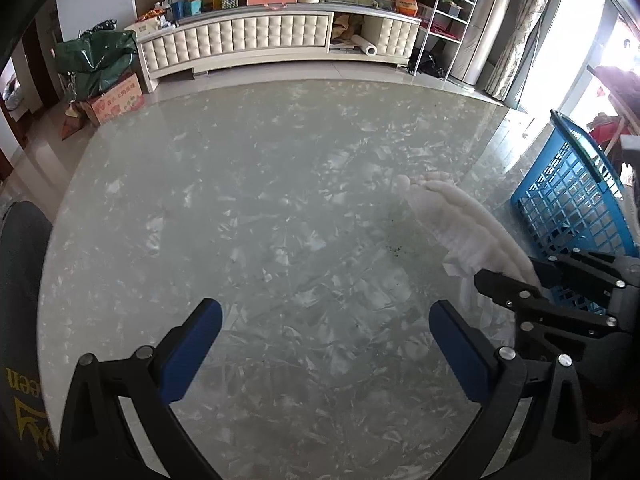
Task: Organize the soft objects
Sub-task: 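Close the right tool on the white fluffy cloth and lift it, then carry the white fluffy cloth over the basket with the right tool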
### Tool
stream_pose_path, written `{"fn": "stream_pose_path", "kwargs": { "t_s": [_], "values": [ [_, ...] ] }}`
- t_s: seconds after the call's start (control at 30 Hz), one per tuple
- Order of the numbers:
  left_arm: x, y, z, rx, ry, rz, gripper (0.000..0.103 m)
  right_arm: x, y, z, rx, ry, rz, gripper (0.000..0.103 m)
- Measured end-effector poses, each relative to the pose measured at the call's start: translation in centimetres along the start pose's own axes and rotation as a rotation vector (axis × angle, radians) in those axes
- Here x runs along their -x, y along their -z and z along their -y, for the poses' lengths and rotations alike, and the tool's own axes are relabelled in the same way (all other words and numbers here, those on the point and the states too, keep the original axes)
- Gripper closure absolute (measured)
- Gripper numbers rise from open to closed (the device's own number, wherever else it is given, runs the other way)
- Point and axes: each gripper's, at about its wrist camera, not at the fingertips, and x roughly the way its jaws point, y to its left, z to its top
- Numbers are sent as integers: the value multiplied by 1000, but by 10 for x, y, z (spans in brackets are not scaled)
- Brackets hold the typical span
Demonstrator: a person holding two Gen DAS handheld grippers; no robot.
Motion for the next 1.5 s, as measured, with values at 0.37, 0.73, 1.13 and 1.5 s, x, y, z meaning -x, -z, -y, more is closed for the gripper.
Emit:
{"fn": "stream_pose_path", "kwargs": {
  "t_s": [0.37, 0.73, 1.13, 1.5],
  "values": [
    [58, 0, 21, -23, -16, 108, 0, 74, 10, -2, 22, -35, 104, 81],
    [101, 4, 45, 4, 52, 161, 0, 132, 25, 25, 7, -55, 190, 81],
    [150, -13, 103, -92, 26, 241, 0, 194, 48, 68, -36, -72, 306, 81],
    [177, -34, 171, -190, 42, 316, 0, 226, 55, 110, -52, -34, 390, 81]
  ]
}}
